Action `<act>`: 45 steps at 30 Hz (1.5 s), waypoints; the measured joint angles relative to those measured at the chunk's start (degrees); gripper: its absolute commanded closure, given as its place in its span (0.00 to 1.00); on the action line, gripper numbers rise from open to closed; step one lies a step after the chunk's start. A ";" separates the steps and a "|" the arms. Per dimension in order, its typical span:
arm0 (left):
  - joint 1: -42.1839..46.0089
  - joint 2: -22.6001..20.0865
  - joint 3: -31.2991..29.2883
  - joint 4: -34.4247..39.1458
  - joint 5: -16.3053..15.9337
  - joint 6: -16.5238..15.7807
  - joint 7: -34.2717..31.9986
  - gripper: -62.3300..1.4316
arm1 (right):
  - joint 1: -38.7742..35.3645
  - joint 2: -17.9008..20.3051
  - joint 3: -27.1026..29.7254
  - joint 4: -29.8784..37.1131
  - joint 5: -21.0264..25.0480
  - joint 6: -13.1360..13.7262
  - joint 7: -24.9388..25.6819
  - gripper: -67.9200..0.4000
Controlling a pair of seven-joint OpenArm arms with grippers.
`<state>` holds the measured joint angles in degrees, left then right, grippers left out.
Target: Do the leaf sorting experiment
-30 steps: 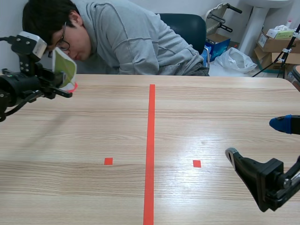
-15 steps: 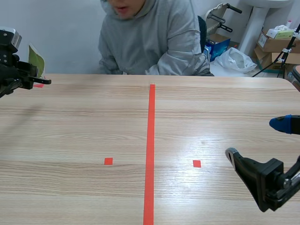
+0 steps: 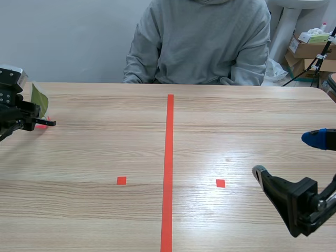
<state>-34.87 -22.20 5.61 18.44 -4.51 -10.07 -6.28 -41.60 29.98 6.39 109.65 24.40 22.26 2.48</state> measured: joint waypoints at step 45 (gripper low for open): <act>3.32 -0.59 0.00 3.82 6.88 0.22 -2.73 0.00 | 0.00 0.00 0.00 0.00 0.00 0.02 -0.09 0.02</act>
<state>-31.55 -22.79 5.61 22.26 2.37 -9.85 -9.02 -41.60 29.98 6.39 109.65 24.40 22.28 2.39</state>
